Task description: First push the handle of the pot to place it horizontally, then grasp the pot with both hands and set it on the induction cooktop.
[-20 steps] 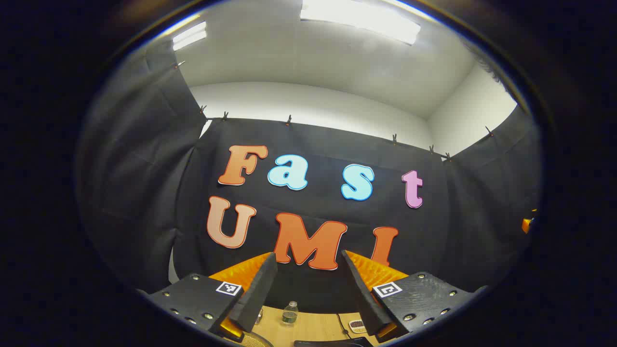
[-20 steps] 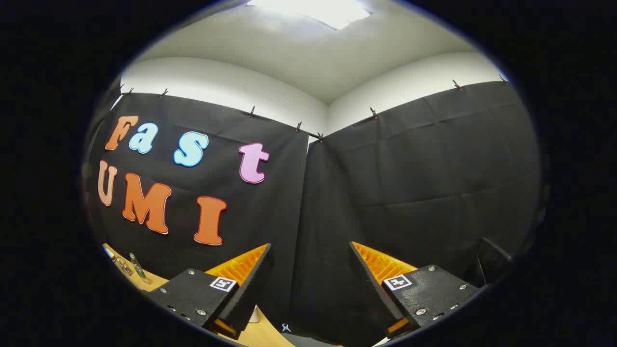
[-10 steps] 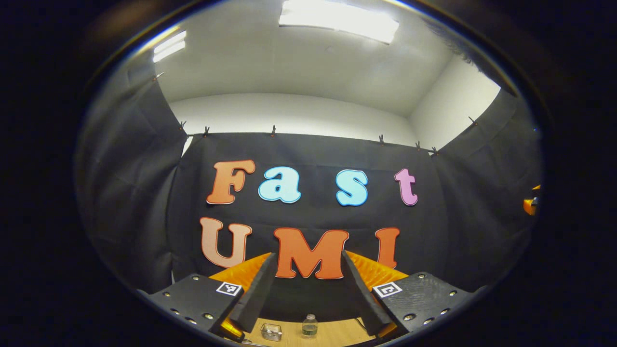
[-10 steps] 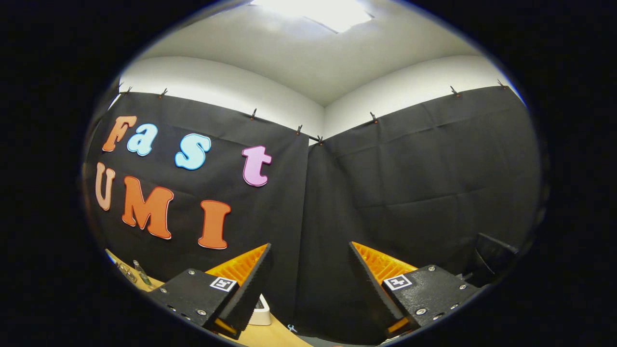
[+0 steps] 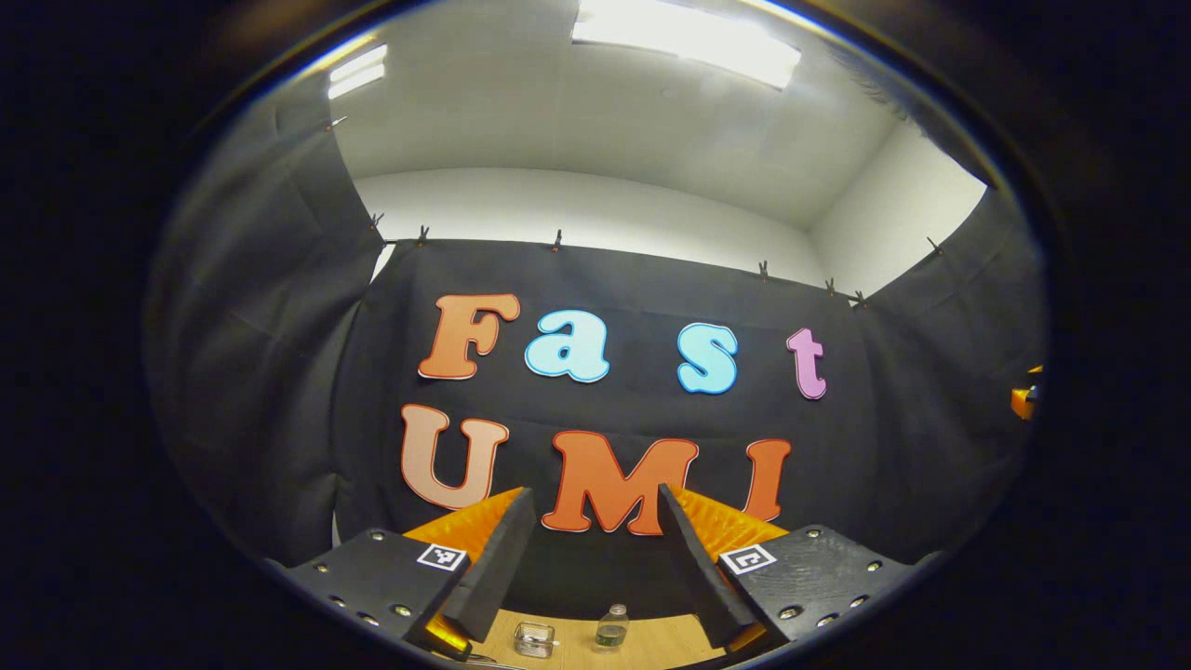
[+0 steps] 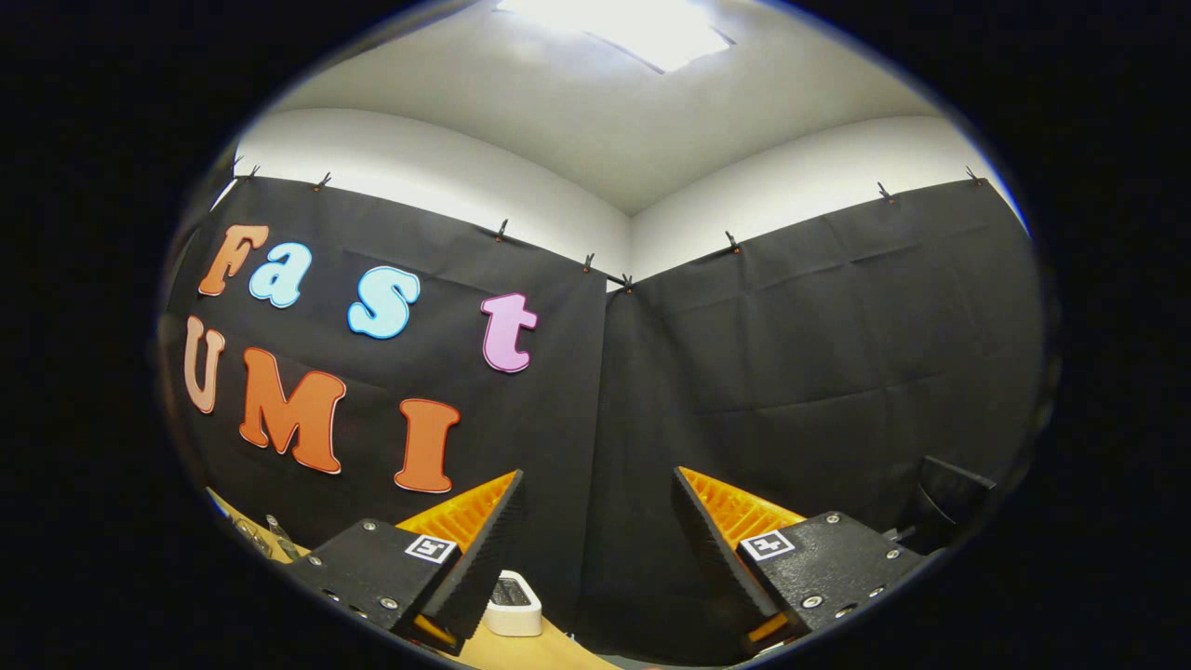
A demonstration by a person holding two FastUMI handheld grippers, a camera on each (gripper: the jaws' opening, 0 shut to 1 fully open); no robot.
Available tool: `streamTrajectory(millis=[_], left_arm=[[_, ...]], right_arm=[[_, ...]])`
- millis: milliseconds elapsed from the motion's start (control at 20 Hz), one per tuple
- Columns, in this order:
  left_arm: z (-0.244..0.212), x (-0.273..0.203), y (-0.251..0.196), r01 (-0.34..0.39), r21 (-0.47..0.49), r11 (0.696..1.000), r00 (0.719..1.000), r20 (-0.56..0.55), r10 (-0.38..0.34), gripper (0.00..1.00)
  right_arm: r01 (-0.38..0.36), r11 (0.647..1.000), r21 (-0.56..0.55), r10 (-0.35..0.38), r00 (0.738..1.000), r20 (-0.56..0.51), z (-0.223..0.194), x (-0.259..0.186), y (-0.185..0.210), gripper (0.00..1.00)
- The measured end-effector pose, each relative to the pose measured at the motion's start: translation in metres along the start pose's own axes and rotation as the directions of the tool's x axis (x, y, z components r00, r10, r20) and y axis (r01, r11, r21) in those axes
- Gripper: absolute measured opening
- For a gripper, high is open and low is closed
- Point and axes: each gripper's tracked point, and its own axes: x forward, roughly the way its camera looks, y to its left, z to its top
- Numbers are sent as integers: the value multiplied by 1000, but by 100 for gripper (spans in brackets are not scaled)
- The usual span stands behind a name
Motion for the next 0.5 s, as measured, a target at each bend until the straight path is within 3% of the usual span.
streamTrajectory(millis=[350, 400, 500], left_arm=[[-33, -18, -19, 67, -3, 998, 990, -125, -67, 83], [-39, -21, -26, 91, -8, 996, 983, -160, -91, 87], [-62, -30, -43, 147, -15, 989, 960, -239, -147, 69]], right_arm=[[-84, 996, 20, 84, 996, -12, -11, 9, 32, 93], [-94, 995, 23, 95, 995, -20, -15, 8, 35, 95], [-107, 994, 25, 108, 994, -34, -23, 8, 37, 95]])
